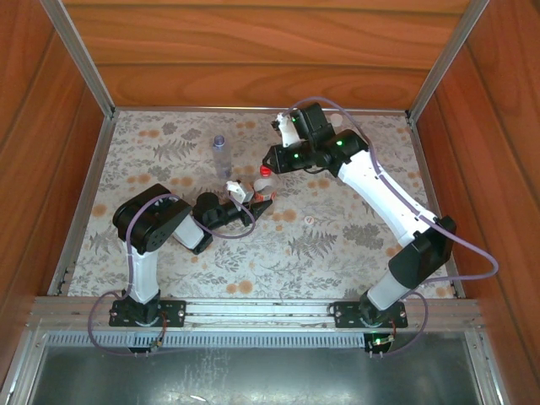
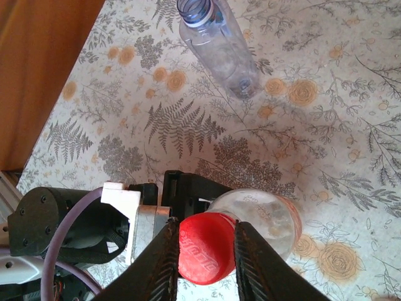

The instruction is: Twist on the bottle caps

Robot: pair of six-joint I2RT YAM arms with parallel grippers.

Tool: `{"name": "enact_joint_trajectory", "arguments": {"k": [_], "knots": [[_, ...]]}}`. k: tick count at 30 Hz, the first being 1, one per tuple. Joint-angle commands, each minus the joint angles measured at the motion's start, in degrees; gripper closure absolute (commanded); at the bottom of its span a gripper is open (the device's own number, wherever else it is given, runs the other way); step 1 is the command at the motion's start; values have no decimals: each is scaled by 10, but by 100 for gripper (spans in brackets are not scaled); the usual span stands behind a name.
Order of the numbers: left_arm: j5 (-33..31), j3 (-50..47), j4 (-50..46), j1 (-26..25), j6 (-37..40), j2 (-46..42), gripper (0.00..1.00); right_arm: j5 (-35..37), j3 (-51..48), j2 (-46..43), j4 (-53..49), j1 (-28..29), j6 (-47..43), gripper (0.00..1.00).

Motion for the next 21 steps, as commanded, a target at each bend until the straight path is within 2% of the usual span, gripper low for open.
{"name": "enact_joint_trajectory", "arguments": {"k": [1,21], "knots": [[10,-12,-68,4,-7,27,49,-21,-2,1,-7,-4,-9,72],[9,-17,-66,5,-9,21,49,-35,-19,-2,-12,-4,-7,79]]}}
